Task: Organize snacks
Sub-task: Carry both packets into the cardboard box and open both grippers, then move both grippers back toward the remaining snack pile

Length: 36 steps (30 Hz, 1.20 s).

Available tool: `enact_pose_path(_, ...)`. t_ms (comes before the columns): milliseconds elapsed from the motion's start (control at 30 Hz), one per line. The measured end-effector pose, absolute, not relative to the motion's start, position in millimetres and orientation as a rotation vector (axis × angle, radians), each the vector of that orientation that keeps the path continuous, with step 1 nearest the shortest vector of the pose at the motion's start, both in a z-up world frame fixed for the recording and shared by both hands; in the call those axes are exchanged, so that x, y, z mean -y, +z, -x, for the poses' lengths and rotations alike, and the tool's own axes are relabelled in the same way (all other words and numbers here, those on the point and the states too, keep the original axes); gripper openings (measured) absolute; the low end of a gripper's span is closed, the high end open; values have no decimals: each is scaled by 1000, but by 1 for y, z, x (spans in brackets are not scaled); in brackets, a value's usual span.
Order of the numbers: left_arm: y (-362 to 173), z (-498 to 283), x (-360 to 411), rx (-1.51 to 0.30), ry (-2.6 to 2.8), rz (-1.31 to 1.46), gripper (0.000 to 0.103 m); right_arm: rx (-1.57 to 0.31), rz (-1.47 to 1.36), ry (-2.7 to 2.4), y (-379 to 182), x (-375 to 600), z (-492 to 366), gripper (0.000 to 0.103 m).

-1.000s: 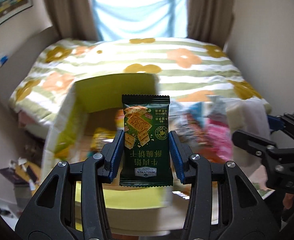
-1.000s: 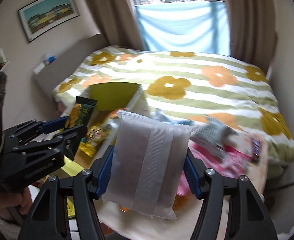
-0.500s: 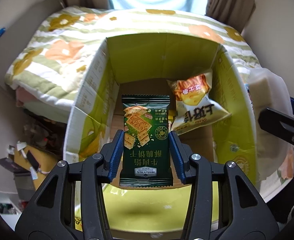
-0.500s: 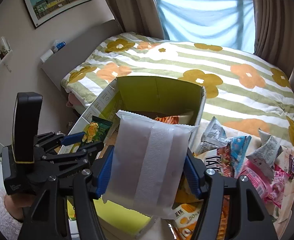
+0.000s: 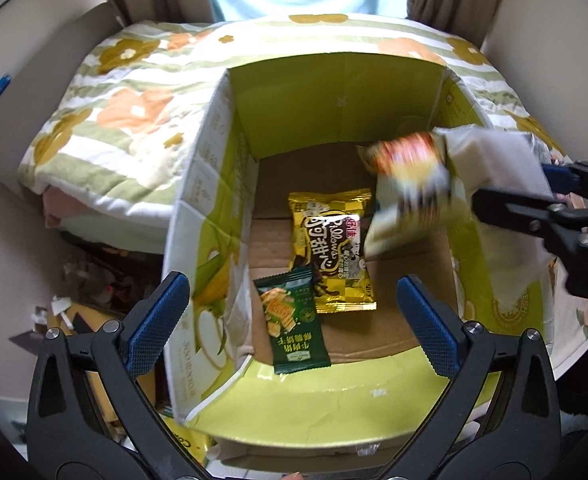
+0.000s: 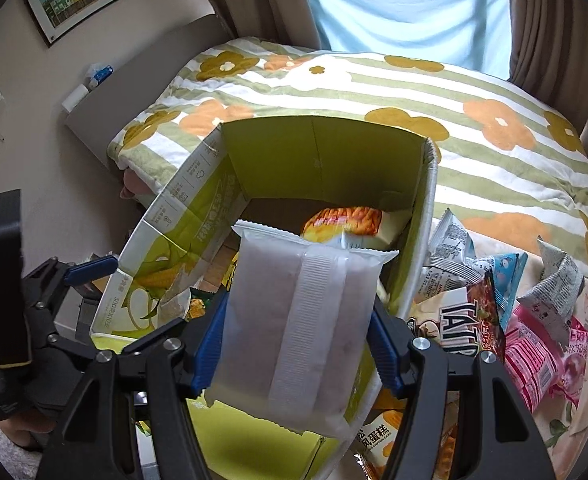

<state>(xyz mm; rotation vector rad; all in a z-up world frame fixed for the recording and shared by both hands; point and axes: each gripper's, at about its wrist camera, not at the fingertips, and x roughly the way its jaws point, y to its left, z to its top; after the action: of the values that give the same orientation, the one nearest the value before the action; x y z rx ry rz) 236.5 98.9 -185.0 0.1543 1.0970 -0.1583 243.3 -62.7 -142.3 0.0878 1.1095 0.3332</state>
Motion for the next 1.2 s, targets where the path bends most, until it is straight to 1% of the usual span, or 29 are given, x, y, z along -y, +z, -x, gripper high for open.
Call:
enact_pose_path(100,-179,-232,-105,-1089,-133,-133,103,-1137,-76,349,-147,57,-249,61)
enact_pose_path(133,-178,-231,-107,-1087,-124,-128,103,-1133,-79,354,-147,56,-250,64)
enact_pose_path(167,-177,-231,-109,-1087,-115,-125,103,-1117,-82,357,-145,55,-250,73)
enact_pose_path(200,-177,-230,-111,-1087,-106,-120,103,-1101,-85,358,-144,55,-249,80)
enact_pose_path(233,-177,-228,-114,-1088,-99,-113,103,-1082,-88,363,-141,56,-248,91)
enact_pose_path(267,-177,-228,-116,-1091,-96,-103,103,-1077,-89,365,-140,56,-247,92)
enact_pose_path(500,-175,-221,-125,-1094,-79,-85,103,-1075,-121,352,-140,63,-241,92)
enact_pose_path(767,-161,-215,-121,-1063,-119,-97,103,-1030,-138,318,-122,68,-226,92)
enact_pose_path(1200,-138,-213,-66,-998,-322,-161,103,-963,-188,134,-98,112,-182,92)
